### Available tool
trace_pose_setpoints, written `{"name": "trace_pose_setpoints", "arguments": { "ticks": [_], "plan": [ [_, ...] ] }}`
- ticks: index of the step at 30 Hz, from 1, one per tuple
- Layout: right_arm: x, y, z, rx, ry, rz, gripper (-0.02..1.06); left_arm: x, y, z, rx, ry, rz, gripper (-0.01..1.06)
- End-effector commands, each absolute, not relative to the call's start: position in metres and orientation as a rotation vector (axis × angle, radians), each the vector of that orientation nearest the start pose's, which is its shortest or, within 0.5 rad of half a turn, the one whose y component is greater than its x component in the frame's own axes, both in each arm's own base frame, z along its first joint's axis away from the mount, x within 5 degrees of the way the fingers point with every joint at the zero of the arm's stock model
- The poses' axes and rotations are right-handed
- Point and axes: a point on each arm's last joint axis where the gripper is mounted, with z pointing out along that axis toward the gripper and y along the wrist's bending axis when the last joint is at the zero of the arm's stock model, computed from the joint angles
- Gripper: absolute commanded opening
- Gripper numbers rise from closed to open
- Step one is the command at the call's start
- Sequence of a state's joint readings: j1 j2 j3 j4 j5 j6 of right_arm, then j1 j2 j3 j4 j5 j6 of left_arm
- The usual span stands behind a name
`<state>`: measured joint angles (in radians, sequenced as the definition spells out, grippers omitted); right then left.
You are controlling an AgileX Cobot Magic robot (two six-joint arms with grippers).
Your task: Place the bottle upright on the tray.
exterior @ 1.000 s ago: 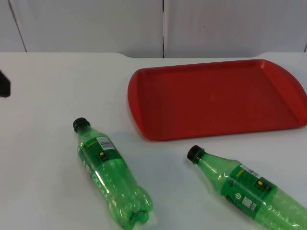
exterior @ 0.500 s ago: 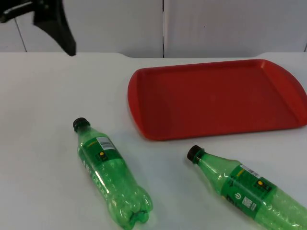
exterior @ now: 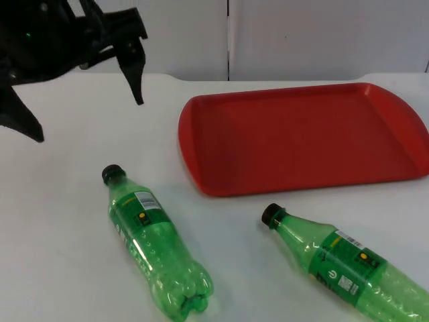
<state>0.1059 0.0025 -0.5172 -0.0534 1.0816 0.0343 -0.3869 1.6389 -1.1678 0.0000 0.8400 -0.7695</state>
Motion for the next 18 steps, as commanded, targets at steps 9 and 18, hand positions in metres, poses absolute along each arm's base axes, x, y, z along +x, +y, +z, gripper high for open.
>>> {"name": "trace_pose_setpoints", "arguments": {
  "ticks": [9,18],
  "plan": [
    [-0.007,-0.005,0.28,-0.072,2.044,0.025,1.05,0.315,-0.153,0.209,-0.605,2.766,-0.234,1.05],
    [-0.007,-0.005,0.28,-0.072,2.044,0.025,1.05,0.307,-0.161,0.18,-0.549,2.867,-0.017,1.05]
  ]
}}
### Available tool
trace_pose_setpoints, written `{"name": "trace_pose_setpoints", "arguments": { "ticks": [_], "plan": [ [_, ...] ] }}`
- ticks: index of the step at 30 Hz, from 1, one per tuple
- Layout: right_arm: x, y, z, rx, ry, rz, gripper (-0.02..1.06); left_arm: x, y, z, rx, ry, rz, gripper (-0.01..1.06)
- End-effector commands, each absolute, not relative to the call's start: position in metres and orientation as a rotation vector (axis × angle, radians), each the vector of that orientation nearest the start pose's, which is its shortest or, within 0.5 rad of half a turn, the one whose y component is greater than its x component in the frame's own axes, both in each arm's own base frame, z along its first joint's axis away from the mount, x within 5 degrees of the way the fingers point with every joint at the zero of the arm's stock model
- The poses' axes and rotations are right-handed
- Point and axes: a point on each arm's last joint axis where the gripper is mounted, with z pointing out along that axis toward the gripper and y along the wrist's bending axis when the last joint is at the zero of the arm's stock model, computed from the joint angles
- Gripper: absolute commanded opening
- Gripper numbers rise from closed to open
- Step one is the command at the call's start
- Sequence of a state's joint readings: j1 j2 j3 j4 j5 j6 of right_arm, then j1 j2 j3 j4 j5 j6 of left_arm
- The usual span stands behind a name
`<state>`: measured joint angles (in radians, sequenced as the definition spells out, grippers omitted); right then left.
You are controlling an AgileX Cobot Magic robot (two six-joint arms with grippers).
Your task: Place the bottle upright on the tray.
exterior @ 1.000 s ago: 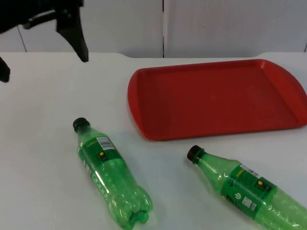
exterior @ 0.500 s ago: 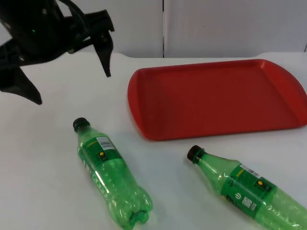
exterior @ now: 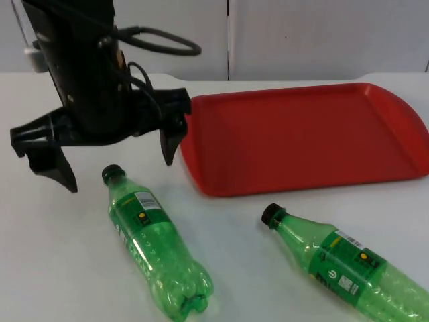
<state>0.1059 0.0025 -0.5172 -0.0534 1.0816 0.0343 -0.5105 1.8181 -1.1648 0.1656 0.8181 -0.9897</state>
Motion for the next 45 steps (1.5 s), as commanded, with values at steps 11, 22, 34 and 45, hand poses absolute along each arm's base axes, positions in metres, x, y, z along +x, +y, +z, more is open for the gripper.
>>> {"name": "trace_pose_setpoints", "arguments": {
  "ticks": [11,22,34,45],
  "plan": [
    [-0.007,-0.005,0.28,-0.072,2.044,0.025,1.05,0.315,-0.168,0.161,-0.618,2.847,-0.09,1.05],
    [-0.007,-0.005,0.28,-0.072,2.044,0.025,1.05,0.317,-0.172,0.13,-0.631,2.915,-0.051,1.05],
    [-0.007,-0.005,0.28,-0.072,2.044,0.025,1.05,0.323,-0.178,0.106,-0.635,2.908,-0.097,1.05],
    [-0.007,-0.005,0.28,-0.072,2.044,0.025,1.05,0.322,-0.177,0.092,-0.63,2.937,-0.057,1.05]
  ]
}}
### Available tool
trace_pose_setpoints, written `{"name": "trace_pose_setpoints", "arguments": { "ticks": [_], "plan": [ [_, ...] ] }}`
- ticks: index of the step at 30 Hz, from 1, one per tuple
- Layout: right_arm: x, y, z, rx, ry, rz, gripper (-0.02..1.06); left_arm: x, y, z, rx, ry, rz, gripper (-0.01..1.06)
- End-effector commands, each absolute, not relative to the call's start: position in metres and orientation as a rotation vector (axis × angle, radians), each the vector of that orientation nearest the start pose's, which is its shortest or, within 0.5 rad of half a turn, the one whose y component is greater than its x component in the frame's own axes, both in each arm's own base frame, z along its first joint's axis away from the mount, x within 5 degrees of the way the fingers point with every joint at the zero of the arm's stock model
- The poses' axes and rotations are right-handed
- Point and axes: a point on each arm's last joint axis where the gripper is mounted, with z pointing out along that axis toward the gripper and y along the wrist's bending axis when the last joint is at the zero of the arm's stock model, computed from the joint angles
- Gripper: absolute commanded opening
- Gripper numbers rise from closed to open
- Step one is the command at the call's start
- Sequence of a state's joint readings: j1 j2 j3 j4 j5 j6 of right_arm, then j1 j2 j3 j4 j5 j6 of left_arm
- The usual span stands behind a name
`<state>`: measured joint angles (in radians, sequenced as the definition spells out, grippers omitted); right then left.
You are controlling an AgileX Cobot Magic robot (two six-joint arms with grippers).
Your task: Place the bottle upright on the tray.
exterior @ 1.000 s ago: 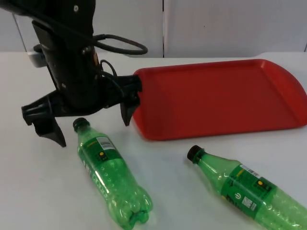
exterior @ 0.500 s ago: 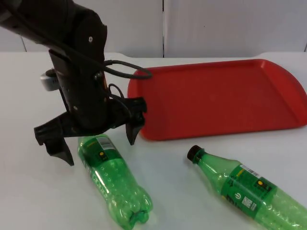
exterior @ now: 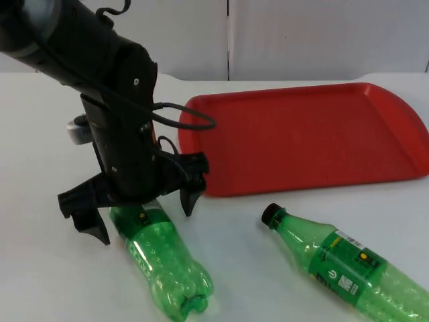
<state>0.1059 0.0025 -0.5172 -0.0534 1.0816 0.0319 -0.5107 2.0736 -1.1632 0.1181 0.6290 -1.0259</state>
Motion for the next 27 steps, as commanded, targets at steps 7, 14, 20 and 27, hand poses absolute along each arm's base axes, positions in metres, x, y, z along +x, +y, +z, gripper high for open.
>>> {"name": "trace_pose_setpoints", "arguments": {
  "ticks": [7,14,20,27],
  "plan": [
    [-0.0069,-0.0047,0.28,-0.072,2.044,0.025,1.05,0.3227,-0.177,0.0918,-0.613,2.937,-0.057,1.05],
    [-0.0069,-0.0047,0.28,-0.072,2.044,0.025,1.05,0.3214,-0.1766,0.0916,-0.608,2.95,-0.045,0.92],
    [-0.0069,-0.0047,0.28,-0.072,2.044,0.025,1.05,0.32,-0.1757,0.0914,-0.614,2.963,-0.027,0.61],
    [-0.0069,-0.0047,0.28,-0.072,2.044,0.025,1.05,0.3198,-0.1757,0.0914,-0.617,2.965,-0.027,0.0]
  ]
}}
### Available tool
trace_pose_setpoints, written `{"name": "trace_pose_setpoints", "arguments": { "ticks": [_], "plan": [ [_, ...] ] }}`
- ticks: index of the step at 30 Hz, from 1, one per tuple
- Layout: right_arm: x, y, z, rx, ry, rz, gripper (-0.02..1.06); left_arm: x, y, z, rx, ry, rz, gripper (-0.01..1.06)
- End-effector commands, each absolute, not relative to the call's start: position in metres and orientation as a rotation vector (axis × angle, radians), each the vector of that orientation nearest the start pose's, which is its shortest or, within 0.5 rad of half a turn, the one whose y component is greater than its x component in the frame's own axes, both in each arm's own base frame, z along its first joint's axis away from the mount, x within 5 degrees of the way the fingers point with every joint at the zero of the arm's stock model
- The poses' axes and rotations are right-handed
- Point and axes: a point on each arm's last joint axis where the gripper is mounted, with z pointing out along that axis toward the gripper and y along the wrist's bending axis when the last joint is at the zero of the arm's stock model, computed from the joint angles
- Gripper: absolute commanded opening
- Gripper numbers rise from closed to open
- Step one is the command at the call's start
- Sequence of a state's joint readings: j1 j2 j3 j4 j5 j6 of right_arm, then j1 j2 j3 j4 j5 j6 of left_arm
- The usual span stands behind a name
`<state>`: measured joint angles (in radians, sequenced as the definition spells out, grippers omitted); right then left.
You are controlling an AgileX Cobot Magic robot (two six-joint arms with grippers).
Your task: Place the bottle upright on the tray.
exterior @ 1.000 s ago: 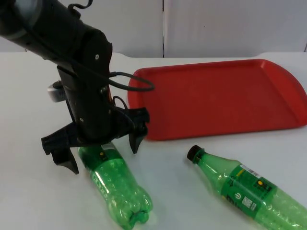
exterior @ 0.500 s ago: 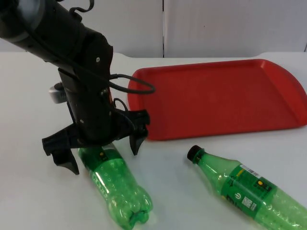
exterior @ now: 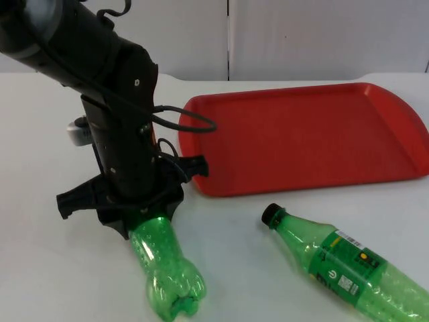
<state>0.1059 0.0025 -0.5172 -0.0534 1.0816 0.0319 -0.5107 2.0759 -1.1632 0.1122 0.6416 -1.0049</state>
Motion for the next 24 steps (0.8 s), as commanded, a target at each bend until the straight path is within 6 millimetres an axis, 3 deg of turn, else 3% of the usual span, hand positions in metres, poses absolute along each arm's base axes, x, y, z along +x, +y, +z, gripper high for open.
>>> {"name": "trace_pose_setpoints", "arguments": {
  "ticks": [1,9,15,20,22,24],
  "plan": [
    [-0.007,-0.005,0.28,-0.072,2.044,0.025,1.05,0.32,-0.176,0.091,-0.617,2.965,-0.027,0.0],
    [-0.007,-0.005,0.28,-0.072,2.044,0.025,1.05,0.319,-0.176,0.091,-0.61,2.972,-0.035,0.0],
    [-0.007,-0.005,0.28,-0.072,2.044,0.025,1.05,0.319,-0.177,0.098,-0.514,2.982,-0.06,0.0],
    [-0.007,-0.005,0.28,-0.072,2.044,0.025,1.05,0.326,-0.179,0.137,-0.399,2.847,-0.18,0.0],
    [-0.007,-0.005,0.28,-0.072,2.044,0.025,1.05,0.327,-0.179,0.141,-0.381,2.828,-0.193,0.0],
    [-0.007,-0.005,0.28,-0.072,2.044,0.025,1.05,0.329,-0.18,0.174,-0.288,2.702,-0.278,0.0]
  ]
}}
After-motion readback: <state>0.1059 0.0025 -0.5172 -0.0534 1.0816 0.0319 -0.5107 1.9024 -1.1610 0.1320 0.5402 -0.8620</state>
